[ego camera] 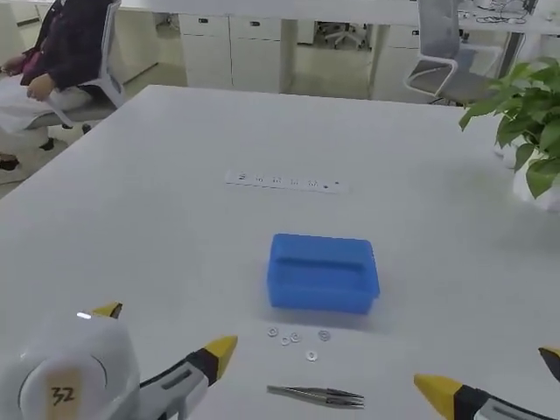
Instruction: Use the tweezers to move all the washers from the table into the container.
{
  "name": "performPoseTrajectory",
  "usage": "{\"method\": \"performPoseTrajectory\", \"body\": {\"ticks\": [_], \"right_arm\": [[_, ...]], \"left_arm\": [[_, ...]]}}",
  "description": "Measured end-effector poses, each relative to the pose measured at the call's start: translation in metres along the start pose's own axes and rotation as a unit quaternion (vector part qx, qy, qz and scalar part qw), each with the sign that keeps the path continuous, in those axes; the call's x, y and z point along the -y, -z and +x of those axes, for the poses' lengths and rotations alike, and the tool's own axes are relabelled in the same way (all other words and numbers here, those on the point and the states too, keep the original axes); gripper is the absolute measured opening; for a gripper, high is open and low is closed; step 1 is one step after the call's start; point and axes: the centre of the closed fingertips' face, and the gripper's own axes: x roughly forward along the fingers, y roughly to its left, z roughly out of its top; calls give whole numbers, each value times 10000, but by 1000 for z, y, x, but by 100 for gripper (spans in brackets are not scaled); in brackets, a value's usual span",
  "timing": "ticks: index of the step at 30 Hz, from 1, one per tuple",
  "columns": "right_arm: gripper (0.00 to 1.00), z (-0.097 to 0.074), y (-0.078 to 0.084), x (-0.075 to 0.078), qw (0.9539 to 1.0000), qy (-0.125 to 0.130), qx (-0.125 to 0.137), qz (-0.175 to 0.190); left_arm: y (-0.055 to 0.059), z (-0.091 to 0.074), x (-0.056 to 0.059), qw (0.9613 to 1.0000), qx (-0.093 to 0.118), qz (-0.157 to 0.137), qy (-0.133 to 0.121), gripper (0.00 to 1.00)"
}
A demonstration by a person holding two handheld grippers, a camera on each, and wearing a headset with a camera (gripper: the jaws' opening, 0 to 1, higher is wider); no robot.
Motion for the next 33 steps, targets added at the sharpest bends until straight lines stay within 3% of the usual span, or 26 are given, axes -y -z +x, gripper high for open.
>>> {"method": "performPoseTrajectory", "body": {"ticks": [4,7,10,12,17,22,23,28,29,30,33], "right_arm": [[93,2,-4,-4,10000,-64,-36,-55],[91,5,-5,-10,9998,-160,-102,-84],[86,10,-3,-16,9991,-291,-238,-193],[85,12,-2,-17,9990,-303,-246,-225],[81,21,-1,-24,9978,-498,-344,-274],[75,32,4,-37,9952,-781,-459,-364],[73,33,5,-40,9944,-839,-503,-396],[70,41,10,-53,9905,-1070,-665,-557],[70,43,11,-55,9898,-1098,-689,-584],[70,45,13,-58,9888,-1143,-732,-618],[69,49,18,-64,9866,-1257,-821,-643]], "left_arm": [[3,2,4,9992,-173,309,183,79],[8,4,14,9966,-400,441,569,68],[16,9,23,9903,-704,777,910,61],[16,10,25,9880,-747,919,991,56],[17,20,42,9759,-936,1223,1544,47],[28,26,64,9564,-1202,1455,2228,34],[31,28,70,9503,-1270,1541,2389,31],[47,38,83,9312,-1542,1872,2719,26],[52,40,87,9225,-1628,2011,2863,24],[56,42,89,9174,-1666,2098,2943,22],[65,51,92,9081,-1779,2315,3002,20]]}}
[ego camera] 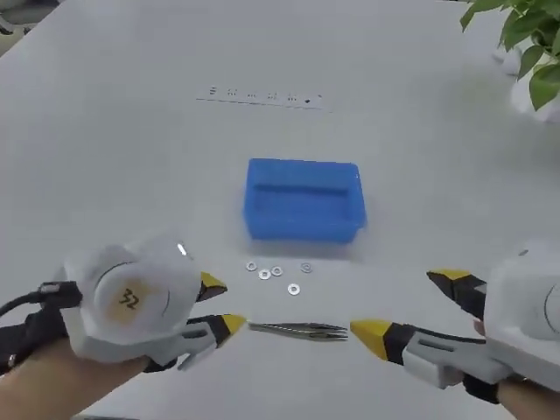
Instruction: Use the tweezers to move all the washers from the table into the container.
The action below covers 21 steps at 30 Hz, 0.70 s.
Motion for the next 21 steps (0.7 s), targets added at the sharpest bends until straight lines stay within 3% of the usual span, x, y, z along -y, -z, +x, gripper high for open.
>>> {"method": "performPoseTrajectory", "body": {"ticks": [2,10,15,19,20,21], "right_arm": [[69,3,1,-5,10000,-76,-14,7],[69,8,10,-13,9996,-225,-116,80],[69,12,16,-17,9993,-295,-178,137],[67,15,21,-23,9986,-416,-322,109],[67,16,22,-25,9984,-441,-346,85],[66,17,22,-27,9981,-483,-377,47]], "left_arm": [[6,9,1,9998,-180,39,124,17],[21,32,7,9970,-520,346,466,9],[24,42,10,9953,-598,458,615,6],[29,48,14,9917,-784,677,767,2],[23,49,14,9915,-632,830,783,0],[27,47,15,9908,-741,785,821,0]]}}
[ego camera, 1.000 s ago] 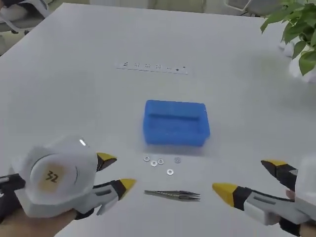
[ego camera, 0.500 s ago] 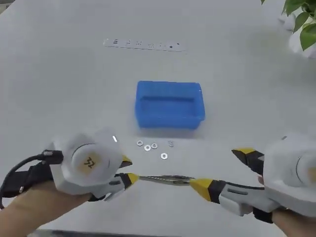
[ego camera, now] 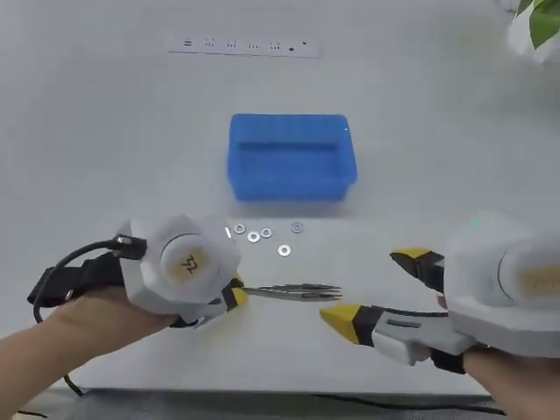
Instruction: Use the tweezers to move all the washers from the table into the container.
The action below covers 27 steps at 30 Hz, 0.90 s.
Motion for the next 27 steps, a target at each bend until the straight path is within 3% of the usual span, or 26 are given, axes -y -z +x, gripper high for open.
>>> {"method": "performPoseTrajectory", "body": {"ticks": [4,8,13,19,23,27], "right_arm": [[64,4,2,-7,9998,-120,-98,-129],[63,8,2,-15,9994,-248,-139,-213],[62,11,1,-24,9985,-329,-171,-395],[61,17,1,-33,9969,-459,-237,-592],[61,18,-2,-37,9957,-496,-256,-742],[60,18,-5,-37,9959,-510,-197,-727]], "left_arm": [[0,-1,2,9999,-23,33,133,0],[-2,-5,7,9989,-18,428,209,0],[-10,-16,11,9987,29,471,181,0],[-32,-40,12,9984,291,490,63,0],[-51,-57,9,9978,620,240,-24,0],[-64,-71,6,9967,805,79,-64,0]]}}
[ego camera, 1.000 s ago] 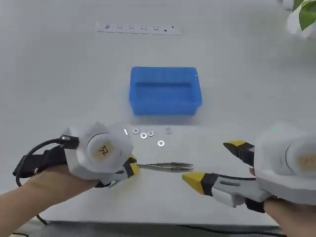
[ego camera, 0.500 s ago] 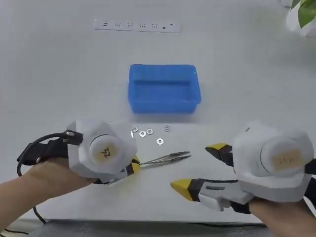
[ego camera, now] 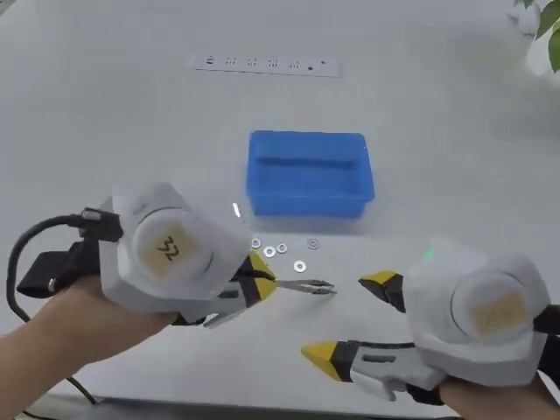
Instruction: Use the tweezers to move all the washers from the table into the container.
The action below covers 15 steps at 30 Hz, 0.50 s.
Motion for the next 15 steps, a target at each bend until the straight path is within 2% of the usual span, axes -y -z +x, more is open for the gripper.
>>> {"method": "performPoseTrajectory", "body": {"ticks": [4,9,15], "right_arm": [[60,1,4,2,9999,22,38,126],[60,1,8,4,9996,50,52,262],[59,3,12,9,9994,95,19,320]], "left_arm": [[-7,-6,-4,10000,25,42,-69,0],[-16,-12,-14,9997,162,39,-173,0],[-17,-15,-25,9994,140,81,-291,0]]}}
